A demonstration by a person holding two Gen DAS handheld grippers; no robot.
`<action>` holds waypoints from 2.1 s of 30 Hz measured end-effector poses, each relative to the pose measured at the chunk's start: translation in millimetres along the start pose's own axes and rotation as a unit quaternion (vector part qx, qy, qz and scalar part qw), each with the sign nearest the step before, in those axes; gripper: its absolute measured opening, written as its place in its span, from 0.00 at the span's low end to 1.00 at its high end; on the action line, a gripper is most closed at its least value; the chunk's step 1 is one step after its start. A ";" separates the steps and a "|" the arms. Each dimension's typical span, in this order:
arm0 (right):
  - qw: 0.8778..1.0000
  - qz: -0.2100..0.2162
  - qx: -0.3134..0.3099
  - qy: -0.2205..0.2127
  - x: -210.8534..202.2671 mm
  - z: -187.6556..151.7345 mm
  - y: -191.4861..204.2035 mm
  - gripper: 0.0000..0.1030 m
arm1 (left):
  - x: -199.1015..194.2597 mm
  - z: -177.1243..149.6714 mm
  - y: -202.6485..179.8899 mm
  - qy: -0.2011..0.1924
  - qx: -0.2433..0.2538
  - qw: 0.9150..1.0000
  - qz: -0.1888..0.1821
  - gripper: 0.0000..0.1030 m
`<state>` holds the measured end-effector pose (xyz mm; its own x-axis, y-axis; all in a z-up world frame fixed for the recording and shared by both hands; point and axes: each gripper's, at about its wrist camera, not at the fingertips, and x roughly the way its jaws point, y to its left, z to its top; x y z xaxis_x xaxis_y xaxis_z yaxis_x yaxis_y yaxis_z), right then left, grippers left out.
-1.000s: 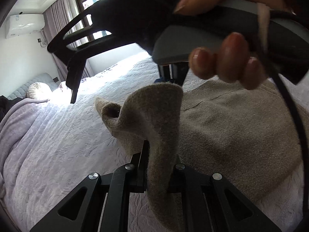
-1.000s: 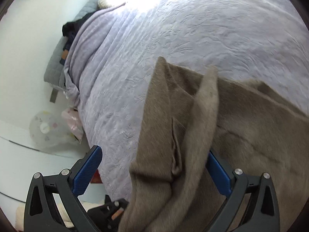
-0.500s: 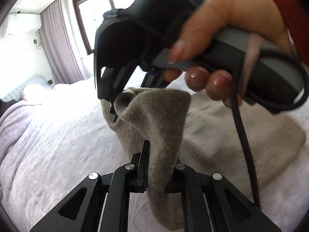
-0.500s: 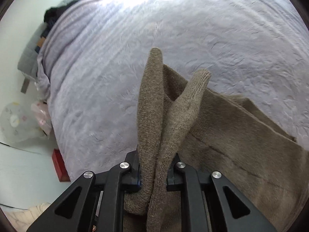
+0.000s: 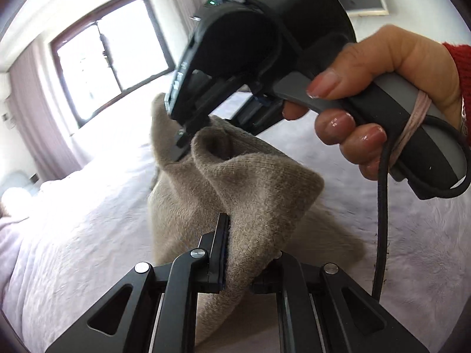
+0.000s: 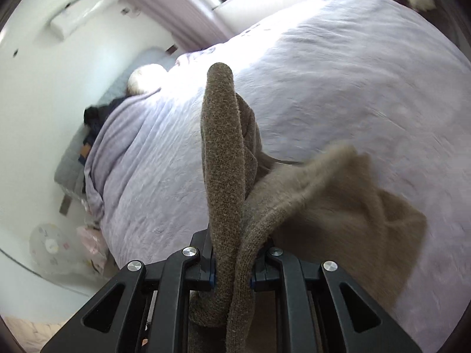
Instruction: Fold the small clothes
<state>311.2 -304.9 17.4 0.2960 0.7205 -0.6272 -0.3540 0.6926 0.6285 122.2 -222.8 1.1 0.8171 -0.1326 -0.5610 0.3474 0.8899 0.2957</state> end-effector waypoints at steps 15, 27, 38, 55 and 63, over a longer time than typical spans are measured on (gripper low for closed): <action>0.989 0.009 0.144 -0.031 -7.2 -51.3 -113.3 0.31 | 11.6 -34.4 1.5 0.049 -0.023 0.998 -0.044 0.71; 0.993 -0.015 0.088 -0.074 -89.8 -108.6 -52.0 0.48 | -20.6 -60.4 102.7 0.053 -0.136 0.989 -0.013 0.72; 0.993 -0.106 0.039 -0.022 -63.2 -150.2 -25.8 0.06 | 30.4 -95.8 110.2 0.176 -0.199 0.964 -0.001 0.75; 0.988 -0.103 0.086 -0.078 -81.9 -156.0 -41.9 0.35 | 21.0 -93.9 129.5 0.171 -0.243 0.952 -0.075 0.84; 0.983 -0.062 0.129 -0.112 -61.0 -68.3 -87.7 0.61 | 55.2 -86.5 137.6 0.188 -0.255 0.926 -0.204 0.74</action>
<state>263.6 -412.0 -30.9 0.5205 0.5992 -0.6083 -0.0738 0.7413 0.6671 175.3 -69.9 -56.1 0.4146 -0.4279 -0.8031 0.2511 0.9021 -0.3511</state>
